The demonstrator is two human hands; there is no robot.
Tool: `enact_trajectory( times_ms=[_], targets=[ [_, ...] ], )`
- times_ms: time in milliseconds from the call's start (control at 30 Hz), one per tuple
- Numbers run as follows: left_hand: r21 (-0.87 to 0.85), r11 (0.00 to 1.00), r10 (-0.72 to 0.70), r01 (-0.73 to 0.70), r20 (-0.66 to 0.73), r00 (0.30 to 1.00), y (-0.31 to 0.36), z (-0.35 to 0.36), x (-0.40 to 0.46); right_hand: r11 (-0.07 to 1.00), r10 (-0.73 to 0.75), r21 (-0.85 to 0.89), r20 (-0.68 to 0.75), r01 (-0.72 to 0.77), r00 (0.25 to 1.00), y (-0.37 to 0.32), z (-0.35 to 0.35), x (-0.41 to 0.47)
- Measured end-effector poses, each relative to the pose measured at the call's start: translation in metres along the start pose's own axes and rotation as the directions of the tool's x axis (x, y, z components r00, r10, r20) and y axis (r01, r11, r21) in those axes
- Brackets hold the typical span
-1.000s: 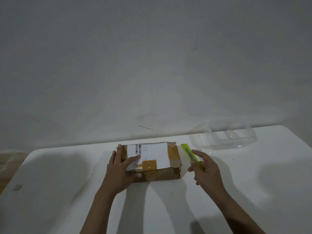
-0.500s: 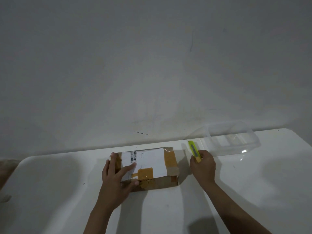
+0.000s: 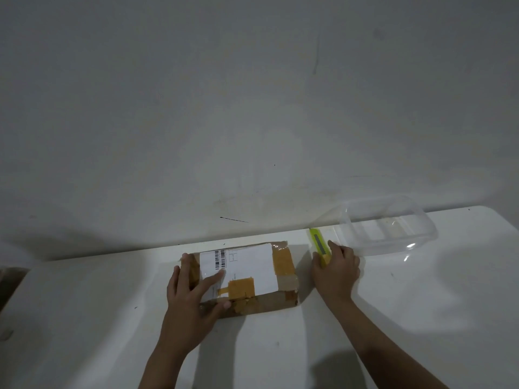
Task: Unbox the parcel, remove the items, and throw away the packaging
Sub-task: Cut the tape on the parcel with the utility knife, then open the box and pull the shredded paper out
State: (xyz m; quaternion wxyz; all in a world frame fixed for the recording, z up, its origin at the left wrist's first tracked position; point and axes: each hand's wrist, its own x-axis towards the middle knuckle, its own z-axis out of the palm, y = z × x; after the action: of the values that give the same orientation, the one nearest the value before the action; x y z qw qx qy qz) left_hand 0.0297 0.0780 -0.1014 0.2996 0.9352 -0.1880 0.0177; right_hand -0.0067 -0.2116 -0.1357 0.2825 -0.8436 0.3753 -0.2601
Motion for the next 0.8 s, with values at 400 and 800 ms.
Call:
enact_trajectory(
  times_ms=[400,800],
  targets=[
    [-0.313,0.94,-0.144,0.133,-0.012,0.989,0.008,-0.015,-0.013,0.787,-0.526,0.467,0.165,0.404,0.834,-0.034,-0.052,-0.062],
    [-0.433,0.886,-0.212,0.164,-0.065,0.975,0.007,-0.013,-0.018,0.832,-0.503,0.387,0.224,0.397,0.835,-0.036,-0.039,-0.063]
  ],
)
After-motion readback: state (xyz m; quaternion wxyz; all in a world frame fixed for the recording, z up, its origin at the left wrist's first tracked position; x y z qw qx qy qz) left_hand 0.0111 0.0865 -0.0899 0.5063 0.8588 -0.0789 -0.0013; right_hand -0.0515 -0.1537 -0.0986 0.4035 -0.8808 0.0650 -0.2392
